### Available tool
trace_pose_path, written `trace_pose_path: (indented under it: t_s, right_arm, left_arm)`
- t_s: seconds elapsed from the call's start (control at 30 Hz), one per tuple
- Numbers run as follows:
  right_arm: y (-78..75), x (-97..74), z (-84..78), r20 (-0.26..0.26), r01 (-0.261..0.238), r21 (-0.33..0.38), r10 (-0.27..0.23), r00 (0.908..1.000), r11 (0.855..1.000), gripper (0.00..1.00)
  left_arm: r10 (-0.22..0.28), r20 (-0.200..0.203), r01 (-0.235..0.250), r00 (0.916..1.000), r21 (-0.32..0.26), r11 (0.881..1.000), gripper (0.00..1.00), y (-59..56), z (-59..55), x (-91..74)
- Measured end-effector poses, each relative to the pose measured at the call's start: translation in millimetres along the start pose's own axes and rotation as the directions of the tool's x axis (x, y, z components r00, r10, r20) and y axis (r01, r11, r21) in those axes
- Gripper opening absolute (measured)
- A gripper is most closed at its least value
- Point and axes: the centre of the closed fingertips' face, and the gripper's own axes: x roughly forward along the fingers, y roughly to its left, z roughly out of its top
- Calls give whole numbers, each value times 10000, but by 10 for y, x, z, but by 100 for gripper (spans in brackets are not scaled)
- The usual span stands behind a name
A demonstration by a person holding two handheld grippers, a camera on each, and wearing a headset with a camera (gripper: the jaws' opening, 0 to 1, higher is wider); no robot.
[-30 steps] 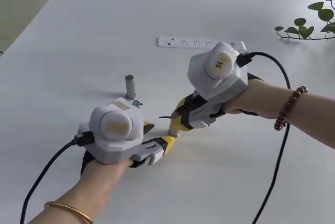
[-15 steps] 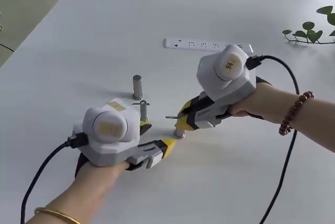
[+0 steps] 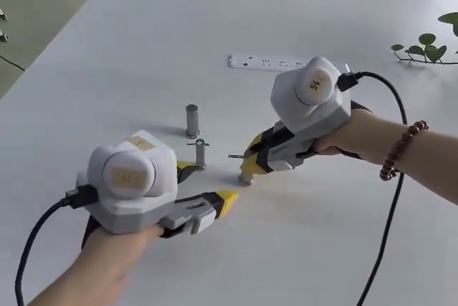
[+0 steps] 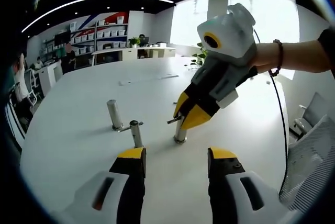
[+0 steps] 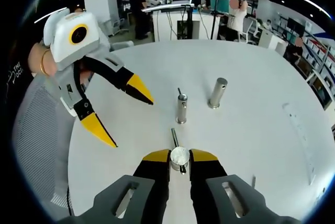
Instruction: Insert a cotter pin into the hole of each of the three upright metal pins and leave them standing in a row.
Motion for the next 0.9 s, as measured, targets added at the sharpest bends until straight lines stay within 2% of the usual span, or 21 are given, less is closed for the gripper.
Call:
trace_pose_path:
  t_s: [0.33, 0.43, 0.6, 0.9]
  right_arm:
    - [-116, 35, 7, -110, 76, -81, -77, 9999, 9999, 8]
    - [-174, 55, 13, -111, 94, -56, -95, 9999, 9999, 8]
    - [-214, 82, 18, -115, 112, 2, -112, 9999, 9999, 8]
    - [-285, 102, 26, 25, -44, -91, 44, 10000, 9999, 9]
  left_arm:
    - [175, -21, -174, 9998, 54, 9998, 53, 41, -10, -129]
    - [289, 81, -289, 9995, 17, 9996, 55, 63, 19, -169]
    - [310, 246, -309, 9992, -15, 9995, 57, 89, 46, -190]
    - [395, 201, -394, 9990, -35, 9992, 59, 134, 12, -205]
